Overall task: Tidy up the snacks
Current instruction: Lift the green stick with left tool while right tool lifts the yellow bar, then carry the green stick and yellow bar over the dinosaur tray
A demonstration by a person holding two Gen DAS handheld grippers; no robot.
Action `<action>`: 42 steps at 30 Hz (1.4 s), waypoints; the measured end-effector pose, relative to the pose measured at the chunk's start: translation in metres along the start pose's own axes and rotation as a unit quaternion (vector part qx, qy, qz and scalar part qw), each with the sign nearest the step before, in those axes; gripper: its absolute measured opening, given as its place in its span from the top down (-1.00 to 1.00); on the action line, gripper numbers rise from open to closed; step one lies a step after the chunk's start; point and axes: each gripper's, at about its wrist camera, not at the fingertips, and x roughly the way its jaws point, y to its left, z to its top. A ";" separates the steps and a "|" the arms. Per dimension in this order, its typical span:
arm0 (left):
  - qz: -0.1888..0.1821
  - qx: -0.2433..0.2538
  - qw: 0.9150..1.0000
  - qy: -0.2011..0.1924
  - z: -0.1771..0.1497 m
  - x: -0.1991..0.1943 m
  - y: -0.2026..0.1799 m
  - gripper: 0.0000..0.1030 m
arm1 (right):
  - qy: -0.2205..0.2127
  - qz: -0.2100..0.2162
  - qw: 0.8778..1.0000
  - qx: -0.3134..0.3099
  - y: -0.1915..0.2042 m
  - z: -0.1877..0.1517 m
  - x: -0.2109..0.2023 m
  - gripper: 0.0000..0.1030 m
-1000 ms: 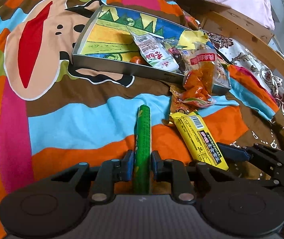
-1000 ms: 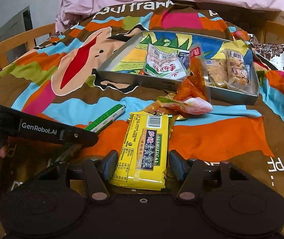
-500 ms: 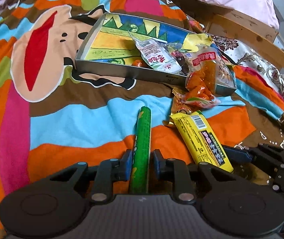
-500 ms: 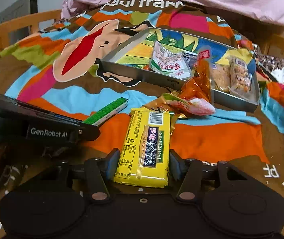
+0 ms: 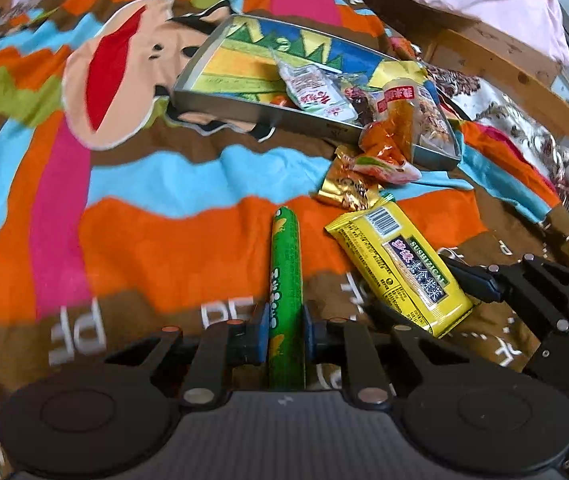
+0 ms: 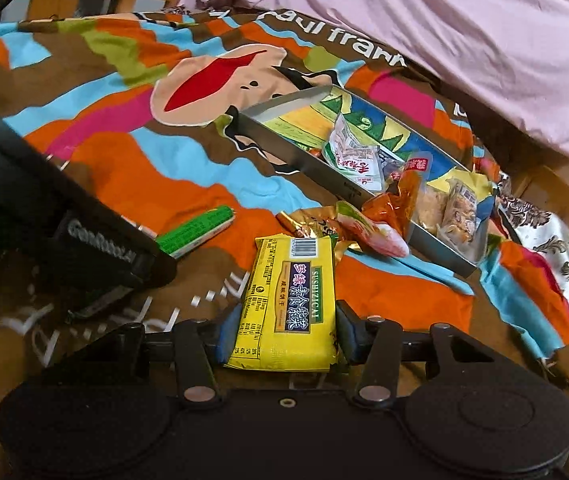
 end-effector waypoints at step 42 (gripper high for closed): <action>-0.012 -0.079 0.990 -0.114 0.011 -0.073 -0.008 0.64 | -0.106 -0.084 0.991 0.015 -0.018 0.003 -0.047 0.01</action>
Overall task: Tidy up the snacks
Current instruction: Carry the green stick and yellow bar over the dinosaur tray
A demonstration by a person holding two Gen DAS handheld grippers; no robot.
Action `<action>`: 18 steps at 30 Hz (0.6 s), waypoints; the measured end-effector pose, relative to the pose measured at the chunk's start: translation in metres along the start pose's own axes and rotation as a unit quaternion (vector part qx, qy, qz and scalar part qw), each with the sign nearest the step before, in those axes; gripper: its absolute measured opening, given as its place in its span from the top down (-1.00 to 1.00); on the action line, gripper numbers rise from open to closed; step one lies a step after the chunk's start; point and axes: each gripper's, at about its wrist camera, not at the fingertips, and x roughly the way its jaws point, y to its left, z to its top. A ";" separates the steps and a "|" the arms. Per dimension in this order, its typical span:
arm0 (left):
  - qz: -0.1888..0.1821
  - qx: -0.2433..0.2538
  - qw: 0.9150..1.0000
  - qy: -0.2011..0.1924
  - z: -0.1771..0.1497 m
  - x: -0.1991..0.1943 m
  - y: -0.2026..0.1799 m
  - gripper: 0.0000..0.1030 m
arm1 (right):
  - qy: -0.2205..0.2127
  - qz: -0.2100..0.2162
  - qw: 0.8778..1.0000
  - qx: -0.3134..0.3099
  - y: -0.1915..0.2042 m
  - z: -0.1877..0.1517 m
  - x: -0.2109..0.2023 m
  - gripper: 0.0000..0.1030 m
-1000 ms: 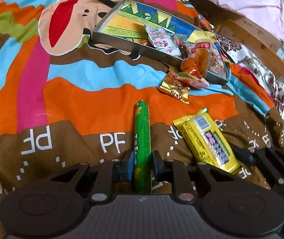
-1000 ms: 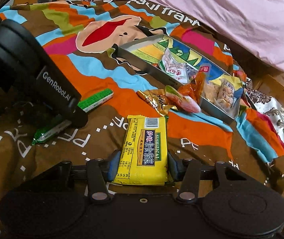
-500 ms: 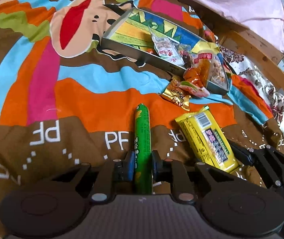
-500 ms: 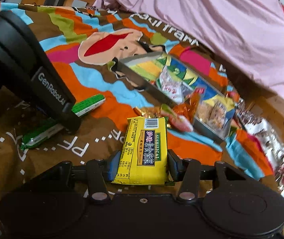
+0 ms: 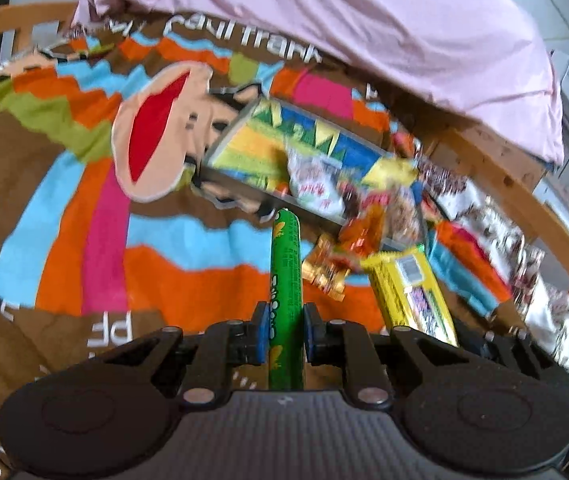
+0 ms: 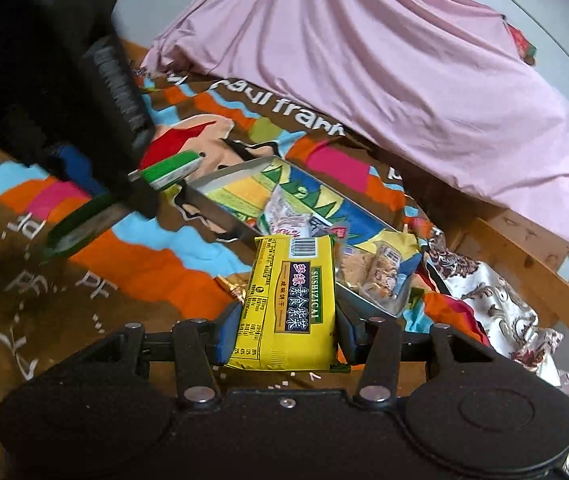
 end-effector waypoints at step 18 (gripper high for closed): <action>-0.020 0.065 0.995 -0.066 0.076 0.027 -0.084 0.64 | -0.055 -0.057 0.997 0.023 -0.064 0.023 0.035 0.01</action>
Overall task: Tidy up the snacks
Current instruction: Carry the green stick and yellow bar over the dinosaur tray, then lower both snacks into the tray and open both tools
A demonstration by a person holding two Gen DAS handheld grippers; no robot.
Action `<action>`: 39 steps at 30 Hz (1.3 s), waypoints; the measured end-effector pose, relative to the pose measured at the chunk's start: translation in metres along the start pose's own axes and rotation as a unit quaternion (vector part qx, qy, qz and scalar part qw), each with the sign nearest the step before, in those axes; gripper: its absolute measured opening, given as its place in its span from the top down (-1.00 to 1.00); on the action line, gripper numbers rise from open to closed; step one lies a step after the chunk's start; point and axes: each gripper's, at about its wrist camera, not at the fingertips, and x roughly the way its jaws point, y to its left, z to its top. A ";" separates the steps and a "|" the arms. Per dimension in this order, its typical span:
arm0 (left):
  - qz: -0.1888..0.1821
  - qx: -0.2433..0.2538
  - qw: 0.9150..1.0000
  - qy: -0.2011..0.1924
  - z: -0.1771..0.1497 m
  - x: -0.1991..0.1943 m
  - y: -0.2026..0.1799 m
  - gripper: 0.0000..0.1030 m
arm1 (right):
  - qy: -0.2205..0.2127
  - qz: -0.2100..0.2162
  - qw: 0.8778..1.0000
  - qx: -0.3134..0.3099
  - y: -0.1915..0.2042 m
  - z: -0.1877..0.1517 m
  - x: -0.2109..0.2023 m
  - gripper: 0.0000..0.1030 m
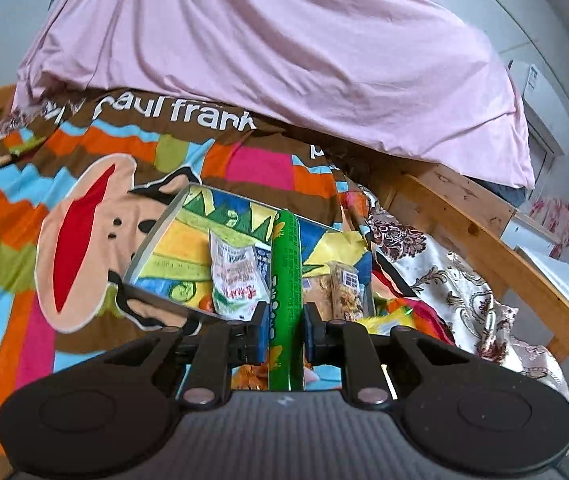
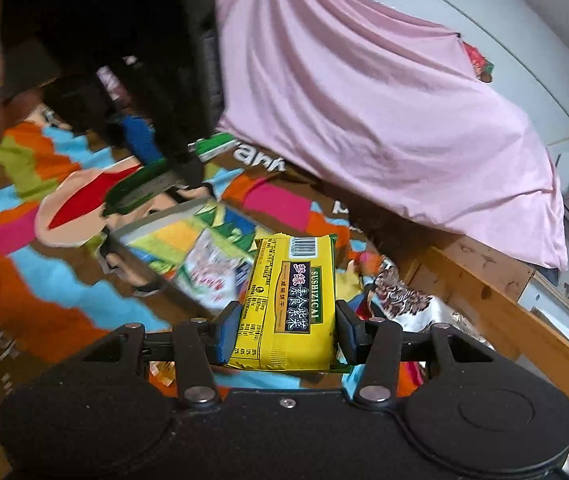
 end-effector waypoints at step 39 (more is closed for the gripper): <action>0.057 0.038 0.996 0.054 0.021 0.218 0.020 0.64 | 0.035 0.047 0.993 0.105 -0.041 -0.025 0.198 0.00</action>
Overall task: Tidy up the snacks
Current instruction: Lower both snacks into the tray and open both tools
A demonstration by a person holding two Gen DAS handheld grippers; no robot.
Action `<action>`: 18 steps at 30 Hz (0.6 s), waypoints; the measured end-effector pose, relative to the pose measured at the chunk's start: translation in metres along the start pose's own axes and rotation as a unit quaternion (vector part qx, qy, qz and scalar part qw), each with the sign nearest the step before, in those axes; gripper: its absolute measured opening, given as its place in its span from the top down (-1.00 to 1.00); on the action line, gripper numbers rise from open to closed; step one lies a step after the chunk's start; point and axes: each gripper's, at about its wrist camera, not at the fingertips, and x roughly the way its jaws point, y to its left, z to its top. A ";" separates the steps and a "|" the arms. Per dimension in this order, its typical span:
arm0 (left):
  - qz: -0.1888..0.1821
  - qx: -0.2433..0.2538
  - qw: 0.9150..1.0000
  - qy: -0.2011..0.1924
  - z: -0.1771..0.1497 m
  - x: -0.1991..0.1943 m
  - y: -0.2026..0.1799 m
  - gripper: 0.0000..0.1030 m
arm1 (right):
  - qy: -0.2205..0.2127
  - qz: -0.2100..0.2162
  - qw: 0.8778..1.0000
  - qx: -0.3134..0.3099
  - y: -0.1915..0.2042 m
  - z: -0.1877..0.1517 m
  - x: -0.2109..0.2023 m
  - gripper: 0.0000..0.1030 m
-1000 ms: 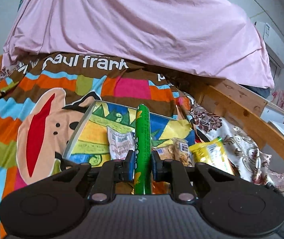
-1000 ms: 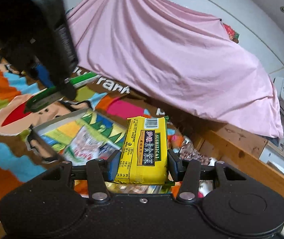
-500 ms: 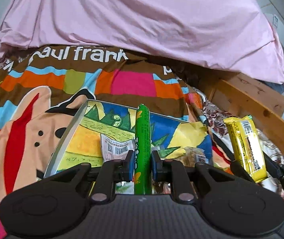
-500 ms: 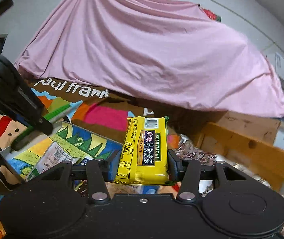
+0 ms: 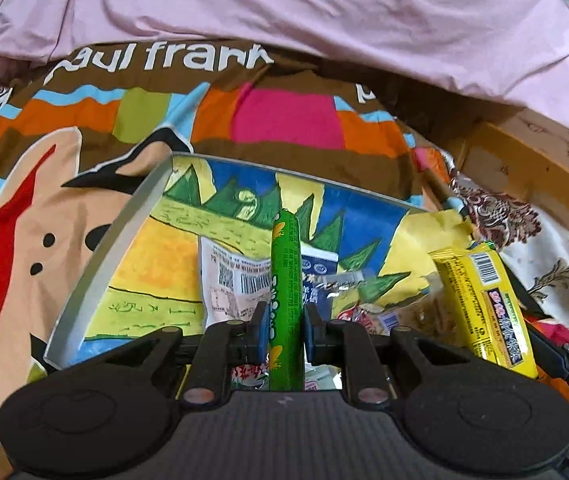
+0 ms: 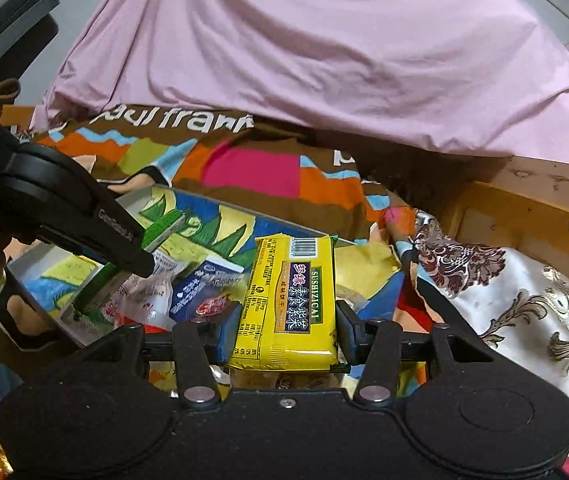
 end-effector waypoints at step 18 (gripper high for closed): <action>0.018 0.009 1.000 0.017 -0.005 0.026 -0.003 0.64 | 0.007 0.004 0.999 -0.031 0.005 -0.006 0.011 0.00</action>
